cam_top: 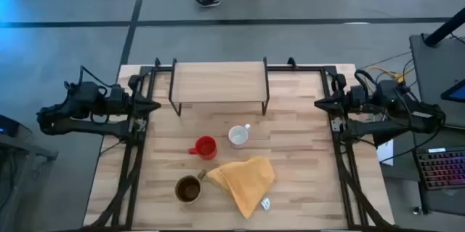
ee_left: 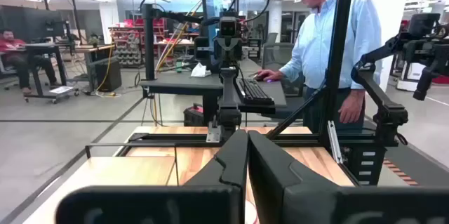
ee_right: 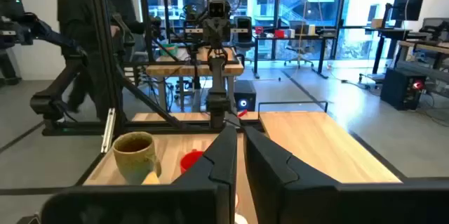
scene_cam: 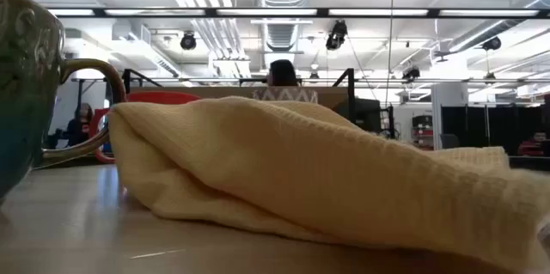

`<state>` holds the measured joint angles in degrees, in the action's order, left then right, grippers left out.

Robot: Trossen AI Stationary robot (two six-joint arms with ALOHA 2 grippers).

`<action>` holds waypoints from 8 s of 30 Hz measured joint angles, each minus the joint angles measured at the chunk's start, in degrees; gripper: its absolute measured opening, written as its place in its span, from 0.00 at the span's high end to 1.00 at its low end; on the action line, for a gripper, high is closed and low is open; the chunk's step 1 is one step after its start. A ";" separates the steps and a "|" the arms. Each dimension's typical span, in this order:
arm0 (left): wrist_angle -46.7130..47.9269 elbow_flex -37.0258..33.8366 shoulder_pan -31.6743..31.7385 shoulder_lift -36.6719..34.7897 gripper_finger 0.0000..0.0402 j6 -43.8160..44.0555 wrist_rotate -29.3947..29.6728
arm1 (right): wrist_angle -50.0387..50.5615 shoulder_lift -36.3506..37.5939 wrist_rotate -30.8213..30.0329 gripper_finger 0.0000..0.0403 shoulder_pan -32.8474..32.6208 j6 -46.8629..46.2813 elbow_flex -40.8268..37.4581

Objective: Stack small to large cups/mugs on shelf

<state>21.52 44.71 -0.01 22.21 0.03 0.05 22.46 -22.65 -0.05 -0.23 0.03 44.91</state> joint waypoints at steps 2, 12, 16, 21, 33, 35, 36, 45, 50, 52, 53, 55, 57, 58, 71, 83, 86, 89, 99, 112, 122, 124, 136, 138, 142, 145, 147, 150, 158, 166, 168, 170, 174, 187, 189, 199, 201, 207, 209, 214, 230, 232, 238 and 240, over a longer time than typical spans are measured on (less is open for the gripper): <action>0.00 0.00 0.00 -0.01 1.00 0.00 -0.01 | -0.01 0.00 0.00 0.94 0.00 0.00 0.00; 0.00 0.00 0.00 0.00 1.00 0.00 -0.02 | 0.00 0.00 0.00 0.94 0.00 0.00 0.00; 0.00 0.00 0.00 -0.01 1.00 0.00 0.00 | 0.00 0.00 0.00 0.94 0.00 0.00 0.00; 0.00 0.00 0.00 0.01 1.00 0.00 -0.01 | -0.01 0.00 0.00 0.94 0.00 0.00 0.00; 0.00 0.00 0.00 -0.01 1.00 0.00 -0.02 | 0.00 0.00 0.00 0.94 0.00 0.00 0.00; 0.00 0.00 0.00 -0.01 1.00 0.00 -0.02 | 0.00 0.00 0.00 0.94 0.00 0.00 0.00; 0.01 0.00 0.00 -0.01 1.00 0.00 0.00 | -0.02 0.00 0.00 0.94 0.00 0.00 0.00; 0.00 0.00 -0.04 -0.01 1.00 0.00 0.00 | 0.00 0.00 0.00 0.94 0.00 0.00 0.00; 0.02 0.00 -0.04 0.01 1.00 0.00 0.00 | 0.00 0.00 0.00 0.94 0.00 0.00 0.00; 0.00 0.00 -0.04 -0.01 1.00 0.00 -0.02 | -0.01 0.00 0.00 0.94 0.00 0.00 0.00; 0.00 0.00 -0.04 -0.01 1.00 0.00 0.00 | 0.00 0.00 0.00 0.94 0.00 0.00 0.00; 0.00 0.00 -0.04 0.00 1.00 0.00 -0.01 | -0.01 0.00 0.00 0.94 0.00 0.00 0.00; 0.00 0.00 -0.02 -0.01 1.00 0.00 0.00 | 0.00 0.00 0.00 0.94 0.00 0.00 0.00; 0.00 0.00 -0.02 -0.01 1.00 0.00 0.00 | -0.02 0.00 0.00 0.94 0.00 0.00 0.00; 0.02 0.00 0.00 -0.01 1.00 -0.53 0.10 | -11.41 -1.77 -0.07 0.94 0.02 -2.60 0.02; -29.52 -0.22 0.02 5.22 1.00 6.26 24.94 | -24.19 -4.50 -2.58 0.94 0.00 -7.93 0.00; -38.16 -0.22 0.02 7.21 1.00 0.05 34.40 | -30.62 -6.50 -1.93 0.94 0.00 -4.68 0.11; -41.04 -0.28 -0.02 8.09 1.00 -0.40 40.43 | -30.98 -8.15 -1.51 0.94 -0.02 -2.08 0.42; -45.25 0.05 -0.01 8.51 1.00 4.76 31.95 | -32.62 -11.48 4.69 0.94 0.02 -7.19 0.92; 4.12 12.39 -0.04 14.53 1.00 13.75 23.84 | -39.39 -16.95 -7.59 0.95 0.44 -9.58 0.83; 26.72 24.62 -2.19 31.11 1.00 16.14 9.04 | -36.97 -16.81 -3.90 0.94 2.56 -15.36 0.85; 27.51 23.39 -3.41 32.35 1.00 16.13 8.74 | -38.59 -18.78 -3.73 0.94 2.45 -17.93 0.89; 1.04 2.60 -17.43 15.67 1.00 24.00 22.20 | 6.56 -43.82 -8.04 0.84 2.43 -12.64 33.95; 0.21 -0.14 -20.58 14.49 1.00 27.63 23.25 | 16.84 -47.85 -10.15 0.81 1.82 -12.73 40.60; 1.23 -0.95 -26.23 16.31 1.00 29.73 23.75 | 29.38 -53.88 -12.08 0.75 0.35 -13.64 51.04; 8.87 1.32 -29.49 18.77 1.00 33.27 19.62 | 37.58 -57.66 -16.66 0.71 -0.62 -14.82 57.62; 14.79 2.54 -31.22 20.69 1.00 37.30 16.51 | 41.50 -59.71 -19.51 0.68 -1.27 -15.86 61.34; 20.61 3.36 -33.07 23.09 1.00 40.13 15.44 | 44.09 -61.80 -21.60 0.63 -2.01 -16.55 65.79; 19.87 3.26 -33.60 28.39 1.00 44.35 9.74 | 48.64 -66.10 -23.15 0.53 -2.67 -17.67 73.91; 14.89 2.68 -33.20 34.98 1.00 43.02 3.21 | 50.65 -67.10 -23.18 0.51 -2.67 -19.50 76.56; 15.15 2.67 -33.17 36.29 1.00 43.94 1.65 | 50.70 -66.86 -23.54 0.51 -2.67 -19.98 76.20; 16.21 3.14 -32.94 37.31 1.00 45.49 0.48 | 50.89 -66.71 -23.58 0.51 -2.67 -20.03 75.63; 22.44 5.43 -32.96 38.51 0.99 49.50 0.92 | 51.22 -66.66 -23.59 0.51 -2.67 -20.43 74.84; 18.41 7.90 -33.51 42.39 0.74 59.54 2.56 | 55.63 -66.39 -24.21 0.51 -2.64 -19.89 74.54; 20.20 9.95 -33.72 44.29 0.74 59.77 3.52 | 55.61 -66.25 -24.58 0.51 -2.64 -19.37 74.53; 34.43 20.72 -36.15 54.53 0.74 62.21 7.74 | 56.16 -65.32 -25.55 0.51 -2.64 -15.94 74.47; 34.56 20.93 -37.07 56.16 0.74 64.16 7.79 | 56.88 -65.14 -25.53 0.51 -2.64 -15.47 74.43; 34.16 24.57 -41.36 57.48 0.74 67.48 13.70 | 57.03 -64.35 -25.58 0.51 -2.64 -13.85 74.14; 34.45 24.52 -42.31 58.19 0.74 68.56 13.71 | 57.05 -64.26 -25.59 0.51 -2.64 -13.18 74.14; 34.55 24.34 -44.54 61.21 0.74 70.13 13.26 | 56.97 -64.28 -25.58 0.51 -2.64 -12.21 73.93; 36.59 23.67 -44.54 63.15 0.74 72.92 13.86 | 56.94 -64.30 -25.55 0.51 -2.64 -11.54 71.75; 37.68 23.18 -44.27 63.11 0.74 73.15 13.93 | 56.78 -64.30 -25.55 0.51 -2.64 -11.54 71.52; 38.12 23.87 -43.82 61.40 0.74 73.20 14.21 | 56.61 -64.30 -25.55 0.51 -2.64 -11.54 71.28; 38.15 23.93 -43.80 60.20 0.74 73.22 14.75 | 56.61 -64.30 -25.55 0.51 -2.60 -11.54 71.28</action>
<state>59.66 68.63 -43.81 82.41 73.26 14.80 79.06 -86.96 -25.61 -2.83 -11.51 116.18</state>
